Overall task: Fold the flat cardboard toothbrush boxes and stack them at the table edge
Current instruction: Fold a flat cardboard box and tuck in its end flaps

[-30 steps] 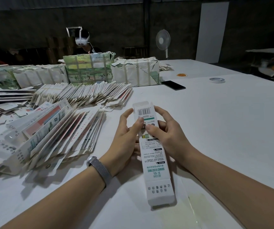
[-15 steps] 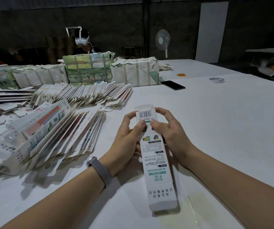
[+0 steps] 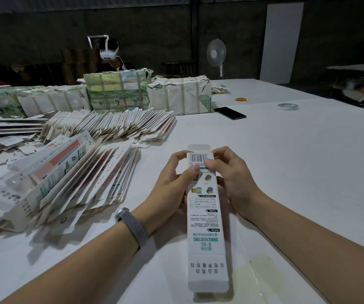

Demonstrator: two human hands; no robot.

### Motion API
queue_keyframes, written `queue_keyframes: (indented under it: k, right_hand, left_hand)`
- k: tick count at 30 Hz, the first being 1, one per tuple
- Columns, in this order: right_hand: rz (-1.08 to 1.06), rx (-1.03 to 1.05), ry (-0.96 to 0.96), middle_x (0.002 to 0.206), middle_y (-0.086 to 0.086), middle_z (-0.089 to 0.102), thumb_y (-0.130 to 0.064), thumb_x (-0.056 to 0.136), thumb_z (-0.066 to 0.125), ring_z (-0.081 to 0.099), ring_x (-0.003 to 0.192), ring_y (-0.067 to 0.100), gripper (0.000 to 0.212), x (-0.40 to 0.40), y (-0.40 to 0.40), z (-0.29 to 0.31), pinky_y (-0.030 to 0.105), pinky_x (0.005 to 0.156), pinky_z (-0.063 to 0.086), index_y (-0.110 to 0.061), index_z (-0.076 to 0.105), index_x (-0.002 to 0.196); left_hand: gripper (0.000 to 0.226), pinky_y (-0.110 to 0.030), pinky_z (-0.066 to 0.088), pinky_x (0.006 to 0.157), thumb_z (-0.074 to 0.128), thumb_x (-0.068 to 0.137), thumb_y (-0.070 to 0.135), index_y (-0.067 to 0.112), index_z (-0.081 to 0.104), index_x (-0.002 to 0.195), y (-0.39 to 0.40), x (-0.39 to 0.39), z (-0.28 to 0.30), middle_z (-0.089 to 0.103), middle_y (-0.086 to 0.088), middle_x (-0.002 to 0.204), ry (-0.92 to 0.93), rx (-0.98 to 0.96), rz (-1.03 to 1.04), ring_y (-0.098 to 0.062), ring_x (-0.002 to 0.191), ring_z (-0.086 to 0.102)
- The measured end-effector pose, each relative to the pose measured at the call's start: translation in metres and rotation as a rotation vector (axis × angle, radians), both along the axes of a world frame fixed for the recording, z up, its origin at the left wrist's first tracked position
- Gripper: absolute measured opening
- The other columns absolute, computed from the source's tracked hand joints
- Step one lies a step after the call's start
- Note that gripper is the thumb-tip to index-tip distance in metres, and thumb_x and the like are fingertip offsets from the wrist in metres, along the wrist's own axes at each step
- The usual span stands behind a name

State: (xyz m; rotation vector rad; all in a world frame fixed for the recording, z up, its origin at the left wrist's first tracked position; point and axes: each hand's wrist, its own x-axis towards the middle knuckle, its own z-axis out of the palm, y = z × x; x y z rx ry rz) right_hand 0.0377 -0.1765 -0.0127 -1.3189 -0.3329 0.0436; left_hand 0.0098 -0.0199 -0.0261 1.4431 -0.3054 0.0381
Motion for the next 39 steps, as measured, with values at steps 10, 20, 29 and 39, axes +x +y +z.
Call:
queue_keyframes:
  k: [10, 20, 29, 39]
  right_hand:
    - [-0.001, 0.021, -0.035, 0.086, 0.005, 0.072, -0.01, 0.084, 0.07, 0.07, 0.075, 0.023, 0.011, -0.001, -0.003, 0.0, 0.03, 0.065, 0.058, -0.013, 0.06, 0.086]
    - [-0.003, 0.064, -0.066, 0.092, 0.008, 0.067, -0.001, 0.089, 0.069, 0.071, 0.076, 0.029, 0.024, -0.001, -0.003, -0.001, 0.038, 0.064, 0.06, -0.023, 0.059, 0.089]
    - [-0.004, -0.011, -0.089, 0.098, 0.002, 0.075, -0.002, 0.092, 0.065, 0.071, 0.077, 0.023, 0.024, -0.001, -0.002, -0.001, 0.035, 0.064, 0.058, -0.022, 0.066, 0.105]
    - [0.031, -0.048, -0.077, 0.097, 0.0, 0.075, -0.004, 0.095, 0.061, 0.072, 0.073, 0.02, 0.022, -0.001, -0.002, -0.001, 0.026, 0.057, 0.055, -0.023, 0.071, 0.1]
  left_hand:
    - [0.036, -0.037, 0.059, 0.063, 0.07, 0.083, 0.052, 0.055, 0.049, 0.111, 0.005, 0.003, -0.003, 0.077, -0.016, 0.102, 0.011, 0.04, -0.044, -0.03, 0.076, 0.074]
    - [0.037, -0.048, 0.059, 0.077, 0.07, 0.084, 0.052, 0.052, 0.054, 0.117, 0.006, 0.005, -0.003, 0.076, -0.017, 0.105, 0.019, 0.051, -0.034, -0.032, 0.082, 0.074]
    - [0.039, -0.036, 0.053, 0.057, 0.073, 0.08, 0.047, 0.038, 0.052, 0.112, 0.003, -0.002, 0.003, 0.075, -0.022, 0.093, 0.033, 0.047, -0.007, -0.028, 0.065, 0.07]
    - [0.049, -0.035, 0.058, 0.057, 0.068, 0.081, 0.038, 0.023, 0.042, 0.119, 0.001, -0.007, 0.009, 0.075, -0.024, 0.088, 0.046, 0.034, -0.006, -0.028, 0.064, 0.072]
